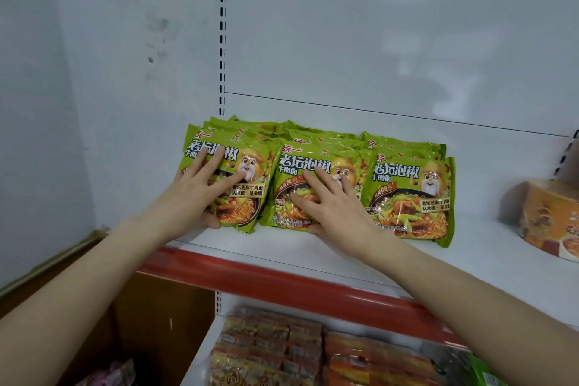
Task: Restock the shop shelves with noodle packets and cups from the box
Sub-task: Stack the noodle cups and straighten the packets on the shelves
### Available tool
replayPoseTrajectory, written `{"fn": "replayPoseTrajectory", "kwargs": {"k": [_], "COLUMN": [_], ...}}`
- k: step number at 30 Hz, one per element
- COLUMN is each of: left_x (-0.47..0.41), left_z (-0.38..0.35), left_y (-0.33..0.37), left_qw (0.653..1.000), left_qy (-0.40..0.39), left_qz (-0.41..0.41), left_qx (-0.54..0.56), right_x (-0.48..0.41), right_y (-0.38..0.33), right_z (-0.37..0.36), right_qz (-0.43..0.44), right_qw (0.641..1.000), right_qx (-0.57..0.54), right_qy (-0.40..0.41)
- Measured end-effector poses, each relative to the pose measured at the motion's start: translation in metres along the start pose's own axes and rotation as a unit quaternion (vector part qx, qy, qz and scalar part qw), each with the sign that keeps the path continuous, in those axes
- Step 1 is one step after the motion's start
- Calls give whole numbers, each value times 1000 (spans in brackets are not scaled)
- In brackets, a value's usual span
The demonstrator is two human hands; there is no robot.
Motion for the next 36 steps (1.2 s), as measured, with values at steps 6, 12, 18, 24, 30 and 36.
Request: {"fn": "replayPoseTrajectory", "kwargs": {"k": [6,12,18,24,30,36], "left_x": [2,3,6,17,47,87], "left_z": [-1,-1,1,11,28,28], "left_y": [3,2,8,23,52,77], "left_qw": [1000,1000,999,998,974,971], "left_qy": [22,22,30,52,205,214], "left_qz": [-11,-12,0,-7,-93,-103], "left_qx": [1,-5,-32,-38,5,-3], "right_x": [2,6,10,11,10,3], "right_y": [-3,-3,-6,-1,20,1], "right_z": [-1,2,5,17,50,78], "right_qz": [6,6,16,-9,-118,-148], "right_qw": [1000,999,998,994,956,921], "right_qx": [-11,-28,-49,-99,-265,-353], "right_qy": [-14,-33,-24,-42,30,77]}}
Point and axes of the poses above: each hand's wrist, its own x-axis away from the middle knuckle, its own z-axis out of the back of the hand, y = z × x, the point moved 6 cm from there along -x, towards the middle knuckle, and after that the axes turned 11 degrees about x, right-handed, at the moved point
